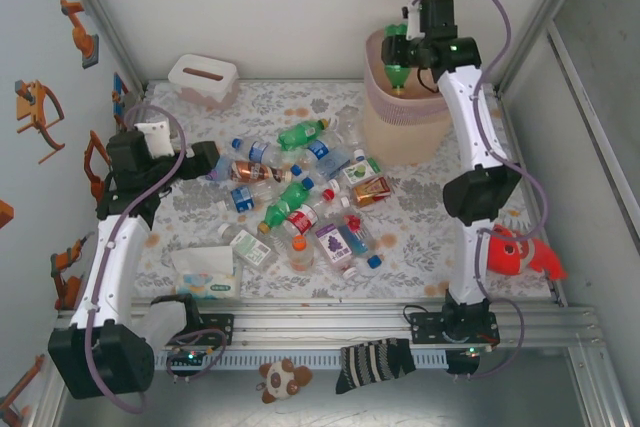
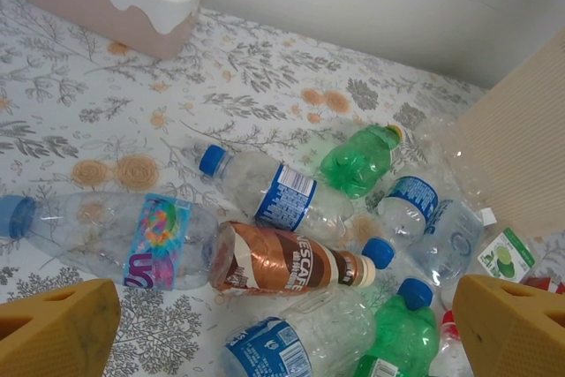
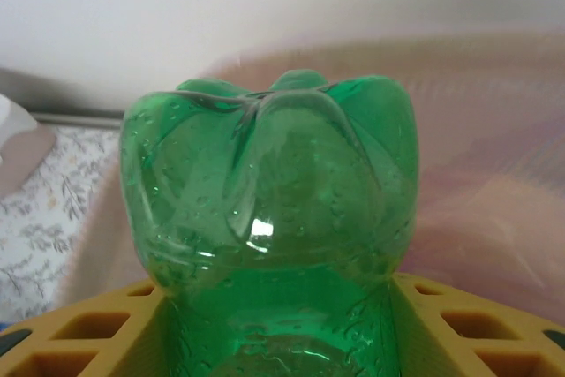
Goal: Put the plastic bottles in the bin
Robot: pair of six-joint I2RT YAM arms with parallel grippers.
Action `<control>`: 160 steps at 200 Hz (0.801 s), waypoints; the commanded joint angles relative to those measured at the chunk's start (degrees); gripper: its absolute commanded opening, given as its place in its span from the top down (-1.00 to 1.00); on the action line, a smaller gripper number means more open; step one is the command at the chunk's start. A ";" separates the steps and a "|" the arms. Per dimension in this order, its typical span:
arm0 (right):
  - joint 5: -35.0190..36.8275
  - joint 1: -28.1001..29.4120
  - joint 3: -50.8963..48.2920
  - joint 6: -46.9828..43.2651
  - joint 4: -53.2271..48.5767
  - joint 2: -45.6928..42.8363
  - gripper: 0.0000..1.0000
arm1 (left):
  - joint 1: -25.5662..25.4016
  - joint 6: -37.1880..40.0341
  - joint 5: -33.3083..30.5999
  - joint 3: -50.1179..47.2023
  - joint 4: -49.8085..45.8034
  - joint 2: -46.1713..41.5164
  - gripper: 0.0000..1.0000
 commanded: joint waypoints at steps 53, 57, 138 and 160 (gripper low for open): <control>0.33 -1.15 3.37 -3.72 -10.70 7.59 -0.13 | 0.31 0.90 -1.08 -0.62 1.17 -1.42 -0.93; 0.54 -1.13 3.65 -4.03 -11.11 8.05 -0.13 | 0.32 0.99 -1.19 -0.62 1.13 -1.44 -0.93; 2.06 -1.13 5.35 -9.09 -16.27 15.86 -0.15 | -0.83 2.27 -3.55 -0.22 -0.52 -1.70 -0.93; 2.15 -1.14 5.47 -9.73 -16.65 17.49 -0.18 | -1.09 2.46 -3.93 -0.23 -0.53 -1.88 -0.93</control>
